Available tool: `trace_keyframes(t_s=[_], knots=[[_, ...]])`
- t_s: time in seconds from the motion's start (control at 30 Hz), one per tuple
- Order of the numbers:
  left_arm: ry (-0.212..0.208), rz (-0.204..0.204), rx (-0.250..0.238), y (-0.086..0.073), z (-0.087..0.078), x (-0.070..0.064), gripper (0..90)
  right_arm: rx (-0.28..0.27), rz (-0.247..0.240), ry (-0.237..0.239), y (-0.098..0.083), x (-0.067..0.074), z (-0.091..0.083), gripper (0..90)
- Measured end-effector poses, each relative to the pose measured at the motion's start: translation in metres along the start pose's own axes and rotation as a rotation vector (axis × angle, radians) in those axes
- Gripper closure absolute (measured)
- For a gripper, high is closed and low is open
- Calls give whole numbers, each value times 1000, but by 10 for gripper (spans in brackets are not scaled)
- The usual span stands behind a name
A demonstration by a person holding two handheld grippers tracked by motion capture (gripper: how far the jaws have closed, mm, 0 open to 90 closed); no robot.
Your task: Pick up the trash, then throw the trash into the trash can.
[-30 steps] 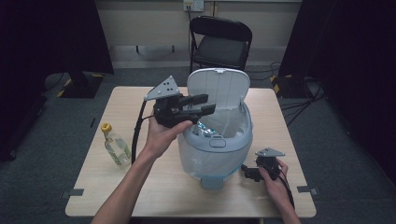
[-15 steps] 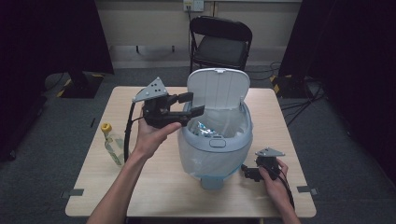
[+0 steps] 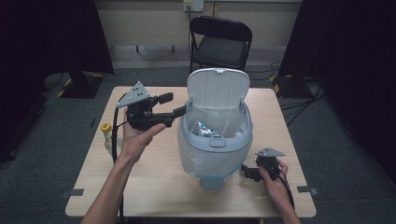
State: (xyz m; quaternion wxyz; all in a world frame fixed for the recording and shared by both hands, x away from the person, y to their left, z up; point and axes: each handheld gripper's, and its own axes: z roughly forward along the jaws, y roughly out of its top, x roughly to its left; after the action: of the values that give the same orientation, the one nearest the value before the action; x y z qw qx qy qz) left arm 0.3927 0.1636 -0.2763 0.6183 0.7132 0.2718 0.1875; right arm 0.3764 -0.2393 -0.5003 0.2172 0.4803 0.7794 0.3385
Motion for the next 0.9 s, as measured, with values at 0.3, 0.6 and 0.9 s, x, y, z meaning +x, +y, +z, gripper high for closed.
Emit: trace_keyframes(t_s=[0.3,0.6,0.9], knots=[[62,-24,20,-16,-17,17,312,0,-1,0,0,0,0,133],[104,-40,27,-22,-38,30,306,0,-1,0,0,0,0,133],[151,-65,32,-28,-62,43,270,0,0,0,0,0,0,133]])
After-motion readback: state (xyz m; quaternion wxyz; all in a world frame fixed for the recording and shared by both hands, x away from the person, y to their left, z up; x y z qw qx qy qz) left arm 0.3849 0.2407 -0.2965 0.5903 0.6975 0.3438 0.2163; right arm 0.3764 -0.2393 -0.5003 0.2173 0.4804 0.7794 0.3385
